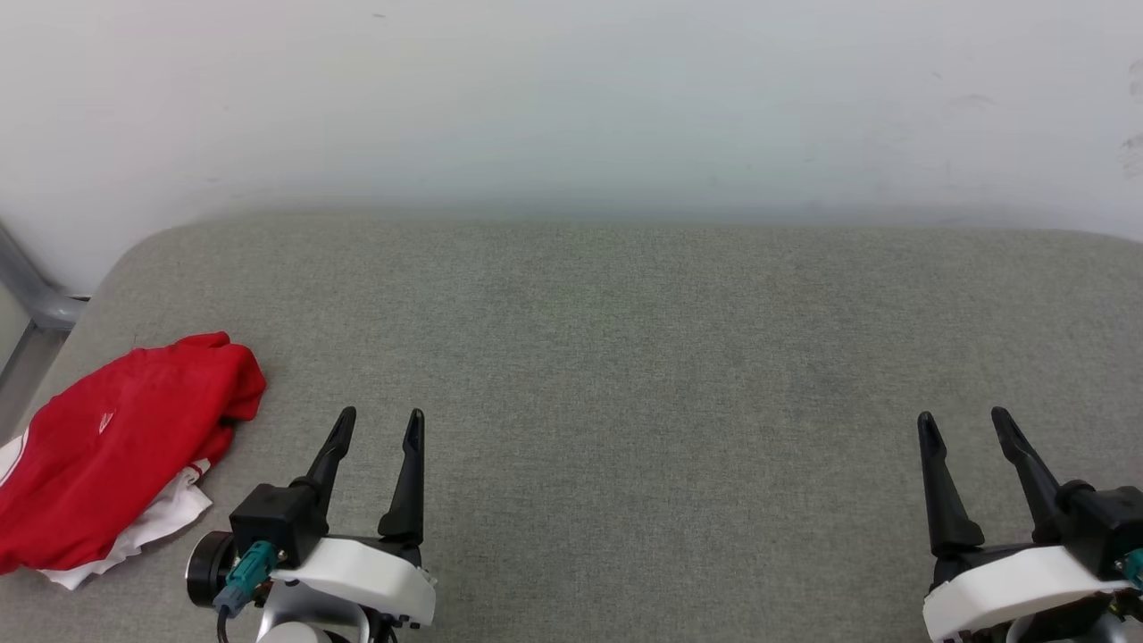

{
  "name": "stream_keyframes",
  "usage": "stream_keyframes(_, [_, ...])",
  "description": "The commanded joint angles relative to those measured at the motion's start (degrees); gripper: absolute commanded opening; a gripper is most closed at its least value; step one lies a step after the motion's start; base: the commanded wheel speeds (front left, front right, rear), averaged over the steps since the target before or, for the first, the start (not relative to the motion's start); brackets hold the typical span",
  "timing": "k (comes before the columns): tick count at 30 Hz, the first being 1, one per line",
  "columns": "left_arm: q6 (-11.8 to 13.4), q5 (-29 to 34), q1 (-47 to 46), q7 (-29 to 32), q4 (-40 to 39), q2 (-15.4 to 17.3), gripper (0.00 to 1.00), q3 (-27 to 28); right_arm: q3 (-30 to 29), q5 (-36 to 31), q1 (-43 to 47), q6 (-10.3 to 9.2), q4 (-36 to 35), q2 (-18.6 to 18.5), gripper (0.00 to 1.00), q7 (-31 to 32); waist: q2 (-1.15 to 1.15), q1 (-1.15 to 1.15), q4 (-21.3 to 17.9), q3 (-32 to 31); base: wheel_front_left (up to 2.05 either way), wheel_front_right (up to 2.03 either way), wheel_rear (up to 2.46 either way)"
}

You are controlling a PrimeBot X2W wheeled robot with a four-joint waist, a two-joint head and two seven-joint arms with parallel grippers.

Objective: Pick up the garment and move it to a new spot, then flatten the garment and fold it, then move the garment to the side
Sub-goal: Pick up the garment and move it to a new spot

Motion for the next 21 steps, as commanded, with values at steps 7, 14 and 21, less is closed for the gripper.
stream_keyframes(7, [-0.19, 1.23, -1.53, -1.01, 0.86, -0.09, 1.0, -0.18, 0.06, -2.38, 1.22, -0.02, -1.34, 0.2, 1.0, -0.8, 0.0, 0.0, 1.37, -0.03, 0.0, 0.0, 0.0])
stream_keyframes(14, [-0.21, -0.2, -2.13, -0.91, 1.44, -0.11, 1.0, -0.07, 0.94, -2.62, 1.27, -0.02, -2.19, 0.19, 1.0, -0.56, 0.0, 0.0, 5.67, 0.09, 0.0, 0.0, 0.0])
stream_keyframes(21, [-0.11, -0.95, -2.65, -0.91, 1.86, -0.09, 1.0, -0.28, 1.37, -2.54, 1.27, -0.03, -2.72, 0.18, 1.0, -0.37, 0.0, 0.0, 12.72, 0.19, 0.0, 0.0, 0.0])
